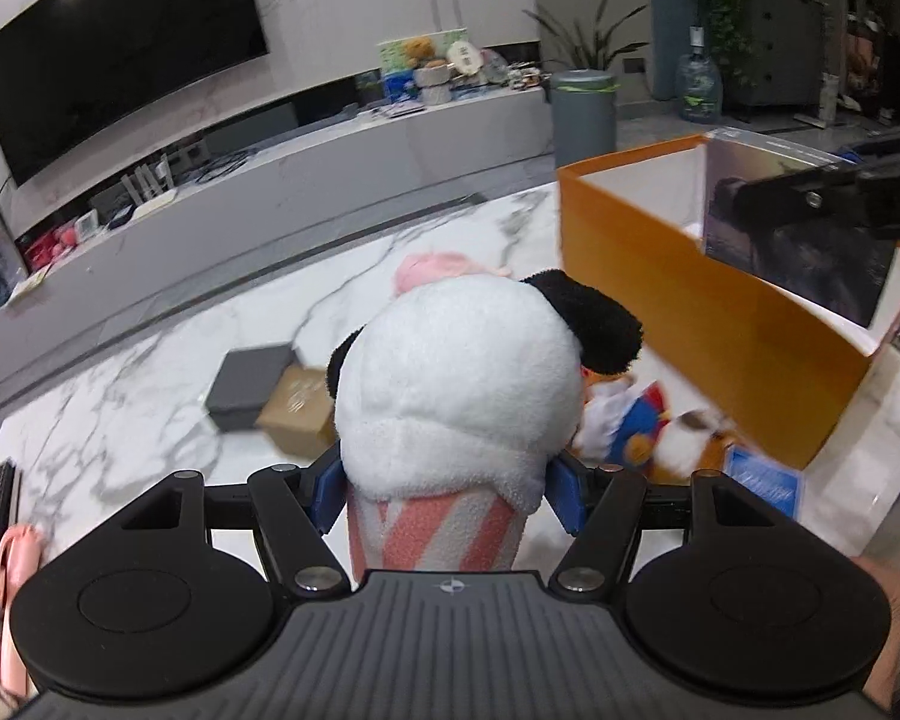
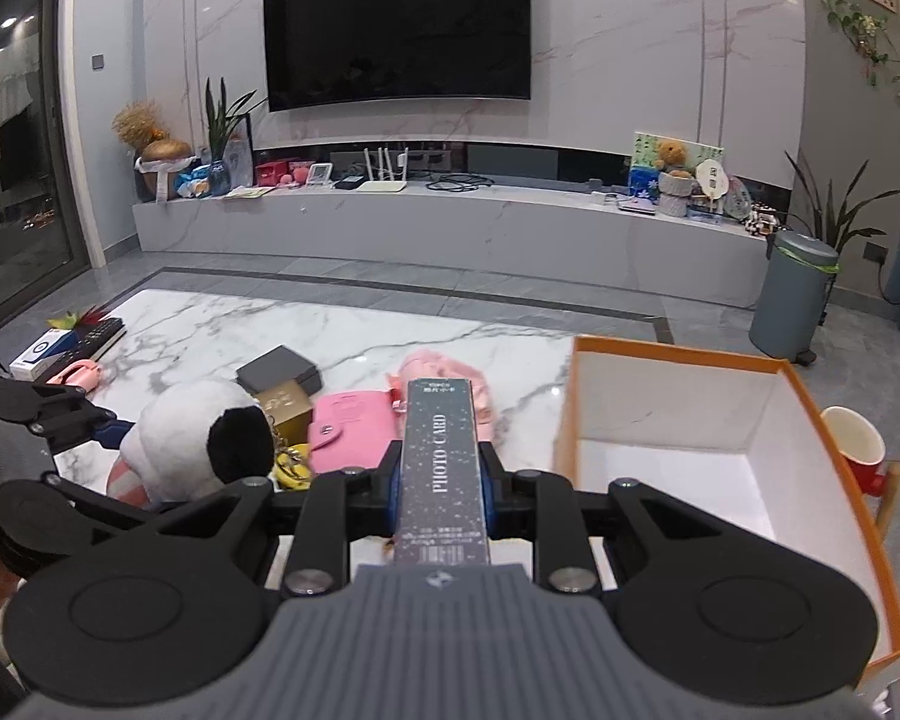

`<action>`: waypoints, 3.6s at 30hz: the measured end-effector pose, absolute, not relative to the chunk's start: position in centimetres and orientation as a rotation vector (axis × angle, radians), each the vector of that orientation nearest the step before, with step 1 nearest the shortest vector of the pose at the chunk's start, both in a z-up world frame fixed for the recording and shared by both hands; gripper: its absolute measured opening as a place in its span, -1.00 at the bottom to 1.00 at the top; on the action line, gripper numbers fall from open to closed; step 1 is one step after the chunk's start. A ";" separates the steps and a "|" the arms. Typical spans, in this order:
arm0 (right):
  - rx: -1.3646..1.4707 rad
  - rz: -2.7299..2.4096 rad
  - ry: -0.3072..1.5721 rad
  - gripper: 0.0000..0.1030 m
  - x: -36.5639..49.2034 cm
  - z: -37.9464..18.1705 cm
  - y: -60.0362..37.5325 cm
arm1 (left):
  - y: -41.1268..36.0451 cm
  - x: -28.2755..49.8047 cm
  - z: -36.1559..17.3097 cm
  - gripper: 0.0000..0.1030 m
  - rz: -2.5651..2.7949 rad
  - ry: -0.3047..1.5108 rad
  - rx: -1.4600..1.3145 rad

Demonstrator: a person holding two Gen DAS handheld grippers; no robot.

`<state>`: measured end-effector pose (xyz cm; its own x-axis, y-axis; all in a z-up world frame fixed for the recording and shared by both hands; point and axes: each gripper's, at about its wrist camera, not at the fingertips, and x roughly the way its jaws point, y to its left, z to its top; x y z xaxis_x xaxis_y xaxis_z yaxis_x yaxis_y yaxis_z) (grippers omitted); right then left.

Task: Organize objects
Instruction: 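Carry the panda plush and PHOTO CARD box over the orange box with both tools, then lower and release the PHOTO CARD box with the right tool while the left tool releases the panda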

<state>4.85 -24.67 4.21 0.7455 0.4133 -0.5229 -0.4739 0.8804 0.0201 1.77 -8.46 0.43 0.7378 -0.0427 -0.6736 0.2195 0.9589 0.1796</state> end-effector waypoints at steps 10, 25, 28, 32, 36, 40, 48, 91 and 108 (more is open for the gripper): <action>-0.105 0.391 0.515 -0.52 6.7 5.7 -30.5 | -14.9 4.4 3.0 0.46 -0.282 0.649 0.312; -0.090 0.272 0.525 -0.52 9.6 6.4 -37.5 | -22.8 8.8 3.0 0.46 -0.444 0.608 0.379; -0.089 0.256 0.534 -0.52 10.3 6.1 -38.4 | -23.9 9.3 2.5 0.46 -0.466 0.613 0.388; -0.097 0.241 0.548 -0.52 10.9 5.4 -39.2 | -25.0 10.0 1.7 0.46 -0.489 0.629 0.387; -0.098 0.228 0.571 -0.52 11.8 4.6 -39.7 | -26.0 10.5 0.8 0.46 -0.512 0.654 0.410; -0.095 0.218 0.606 -0.52 12.7 3.4 -40.3 | -27.4 10.6 -0.6 0.46 -0.532 0.670 0.503; -0.108 0.220 0.674 -0.52 14.2 0.9 -40.1 | -29.6 10.9 -3.2 0.46 -0.598 0.759 0.651; -0.266 0.256 0.938 -0.37 17.7 -7.0 -37.6 | -30.0 12.0 -8.1 0.57 -0.626 1.091 0.734; -0.259 0.247 0.853 -0.24 16.8 -4.0 -37.7 | -28.5 8.9 -5.1 0.89 -0.620 1.021 0.636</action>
